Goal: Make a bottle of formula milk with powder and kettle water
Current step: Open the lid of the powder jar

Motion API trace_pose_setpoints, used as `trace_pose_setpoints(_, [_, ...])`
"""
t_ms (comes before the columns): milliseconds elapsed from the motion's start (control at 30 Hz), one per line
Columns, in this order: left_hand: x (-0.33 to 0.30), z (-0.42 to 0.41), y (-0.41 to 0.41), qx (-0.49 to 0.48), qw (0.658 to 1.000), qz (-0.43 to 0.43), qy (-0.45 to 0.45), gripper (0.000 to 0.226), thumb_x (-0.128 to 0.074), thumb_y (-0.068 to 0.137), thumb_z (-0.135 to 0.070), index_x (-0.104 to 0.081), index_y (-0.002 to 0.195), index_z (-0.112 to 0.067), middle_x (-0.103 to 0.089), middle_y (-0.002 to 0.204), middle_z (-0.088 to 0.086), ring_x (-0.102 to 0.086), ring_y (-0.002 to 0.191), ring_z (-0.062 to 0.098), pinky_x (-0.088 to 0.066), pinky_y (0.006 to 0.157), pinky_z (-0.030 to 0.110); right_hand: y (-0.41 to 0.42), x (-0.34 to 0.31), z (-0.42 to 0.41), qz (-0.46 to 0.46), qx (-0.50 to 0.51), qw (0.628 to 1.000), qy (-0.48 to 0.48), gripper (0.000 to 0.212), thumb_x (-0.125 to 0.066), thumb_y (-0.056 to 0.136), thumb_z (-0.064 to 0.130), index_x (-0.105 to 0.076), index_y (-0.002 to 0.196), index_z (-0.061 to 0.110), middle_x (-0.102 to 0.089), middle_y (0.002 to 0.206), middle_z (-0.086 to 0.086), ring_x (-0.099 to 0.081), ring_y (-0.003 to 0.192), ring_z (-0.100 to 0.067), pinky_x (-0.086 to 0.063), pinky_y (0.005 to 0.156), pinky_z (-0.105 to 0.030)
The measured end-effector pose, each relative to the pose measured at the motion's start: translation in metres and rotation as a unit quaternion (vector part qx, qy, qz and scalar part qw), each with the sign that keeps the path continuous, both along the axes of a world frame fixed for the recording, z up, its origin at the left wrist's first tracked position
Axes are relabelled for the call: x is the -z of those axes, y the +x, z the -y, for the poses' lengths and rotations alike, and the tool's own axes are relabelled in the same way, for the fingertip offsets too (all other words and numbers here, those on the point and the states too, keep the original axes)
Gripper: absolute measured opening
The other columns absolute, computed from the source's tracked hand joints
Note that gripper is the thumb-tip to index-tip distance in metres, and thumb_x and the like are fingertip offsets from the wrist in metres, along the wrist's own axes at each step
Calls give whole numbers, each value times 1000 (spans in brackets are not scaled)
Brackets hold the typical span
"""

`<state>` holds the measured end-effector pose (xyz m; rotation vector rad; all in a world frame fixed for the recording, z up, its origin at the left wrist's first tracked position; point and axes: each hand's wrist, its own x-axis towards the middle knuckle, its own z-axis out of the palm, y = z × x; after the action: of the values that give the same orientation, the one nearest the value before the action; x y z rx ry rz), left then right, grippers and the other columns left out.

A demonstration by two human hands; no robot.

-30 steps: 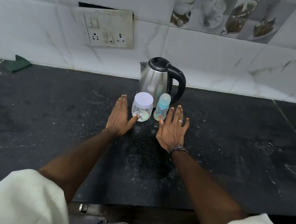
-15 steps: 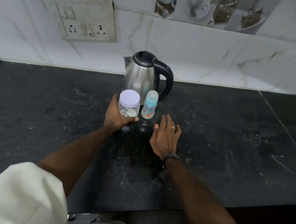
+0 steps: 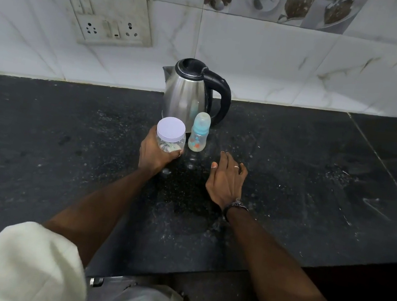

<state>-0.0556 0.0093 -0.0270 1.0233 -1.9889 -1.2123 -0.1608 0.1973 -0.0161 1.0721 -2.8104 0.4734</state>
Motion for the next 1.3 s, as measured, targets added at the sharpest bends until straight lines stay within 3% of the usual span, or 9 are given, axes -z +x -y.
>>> trace_pose_setpoints(367, [4, -61, 63, 24, 1000, 7, -13, 96, -85, 52, -52, -42, 136, -34, -57, 135, -10, -49, 119, 1, -43, 96, 23, 14, 1, 2, 33, 15, 999, -38, 49, -37, 101, 28, -41, 143, 5, -47, 147, -14, -47, 131, -30, -21, 113, -52])
trace_pose_setpoints(600, [11, -97, 111, 28, 998, -11, -48, 92, -87, 56, -50, -44, 136, -38, -58, 130, -15, -56, 119, 5, -47, 96, 22, 25, 1, -1, 41, 31, 995, -89, 46, -38, 100, 26, -44, 141, 4, -51, 143, -15, -51, 127, -30, -24, 112, -52])
trace_pose_setpoints(733, [15, -114, 130, 21, 999, -16, -47, 92, -87, 56, -51, -45, 136, -39, -57, 130, -19, -54, 120, -1, -41, 94, 7, 31, 0, -4, 34, 34, 993, -107, 46, -37, 99, 26, -47, 138, 4, -54, 140, -14, -52, 125, -30, -25, 110, -51])
trace_pose_setpoints(933, [21, -125, 148, 20, 999, -10, -41, 96, -88, 56, -50, -44, 140, -35, -56, 136, -19, -51, 125, -3, -44, 100, 13, 44, -7, -8, 49, 35, 990, -127, 42, -44, 98, 23, -52, 135, 3, -56, 138, -16, -53, 124, -31, -26, 110, -50])
trace_pose_setpoints(1100, [23, -126, 151, 19, 999, -3, -36, 99, -88, 55, -52, -43, 141, -34, -53, 135, -22, -50, 124, -5, -40, 99, 6, 54, -36, -1, 77, -37, 990, -110, 35, -54, 94, 18, -60, 125, 2, -57, 133, -16, -57, 116, -34, -45, 97, -47])
trace_pose_setpoints(1200, [25, -125, 152, 24, 999, -2, -32, 100, -89, 56, -50, -43, 143, -31, -54, 138, -17, -51, 127, 1, -44, 102, 14, 72, -64, 7, 100, -114, 986, -70, 27, -54, 94, 32, -67, 102, 10, -62, 109, -12, -62, 97, -31, -51, 81, -41])
trace_pose_setpoints(1300, [24, -124, 153, 36, 999, -15, -29, 100, -90, 59, -47, -42, 144, -29, -56, 140, -12, -52, 127, 2, -47, 102, 21, 100, -85, 11, 76, -157, 985, 16, 51, -44, 89, 65, -61, 79, 18, -59, 90, -7, -62, 82, -30, -40, 65, -32])
